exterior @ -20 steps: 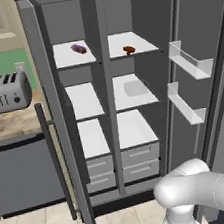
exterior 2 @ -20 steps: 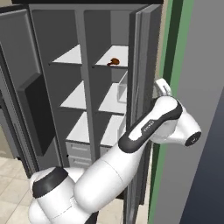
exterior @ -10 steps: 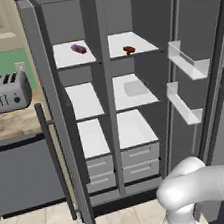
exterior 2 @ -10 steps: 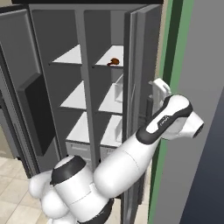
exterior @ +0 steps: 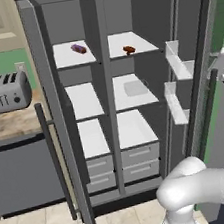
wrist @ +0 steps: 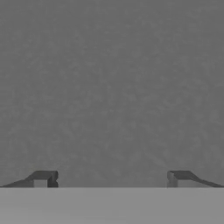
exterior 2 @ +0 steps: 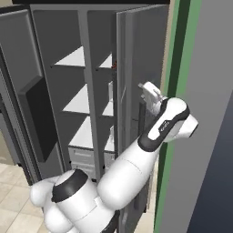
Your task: Pick up the frozen chicken drumstick from the freezer, place it on any shelf in the fridge, and close the fridge and freezer doors when done.
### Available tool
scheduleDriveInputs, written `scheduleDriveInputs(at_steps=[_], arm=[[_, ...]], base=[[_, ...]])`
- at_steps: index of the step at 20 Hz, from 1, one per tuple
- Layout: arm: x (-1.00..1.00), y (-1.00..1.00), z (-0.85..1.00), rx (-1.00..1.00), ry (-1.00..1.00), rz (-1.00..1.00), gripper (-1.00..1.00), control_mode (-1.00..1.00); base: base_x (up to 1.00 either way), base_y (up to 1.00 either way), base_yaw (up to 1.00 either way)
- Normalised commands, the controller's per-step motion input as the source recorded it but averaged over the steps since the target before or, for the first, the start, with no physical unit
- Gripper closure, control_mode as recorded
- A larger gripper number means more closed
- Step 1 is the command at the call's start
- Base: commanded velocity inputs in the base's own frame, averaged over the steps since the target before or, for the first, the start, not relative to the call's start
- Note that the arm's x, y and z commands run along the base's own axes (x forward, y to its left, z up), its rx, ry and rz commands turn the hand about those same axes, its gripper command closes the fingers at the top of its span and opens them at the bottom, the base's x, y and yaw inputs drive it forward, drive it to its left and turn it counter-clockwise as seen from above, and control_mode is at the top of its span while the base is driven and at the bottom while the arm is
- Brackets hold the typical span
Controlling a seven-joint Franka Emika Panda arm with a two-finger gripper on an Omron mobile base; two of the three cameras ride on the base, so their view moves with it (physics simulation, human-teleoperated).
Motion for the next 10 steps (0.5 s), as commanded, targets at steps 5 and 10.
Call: scheduleDriveInputs(at_steps=[5, 10], arm=[[0.03, 0.99, 0.02, -0.04, -0.10, -0.12, -1.00, -1.00], [0.22, 0.67, 0.13, -0.01, 0.00, -0.10, -1.00, -1.00]], base=[[0.00, 0.00, 0.00], [0.00, 0.00, 0.00]])
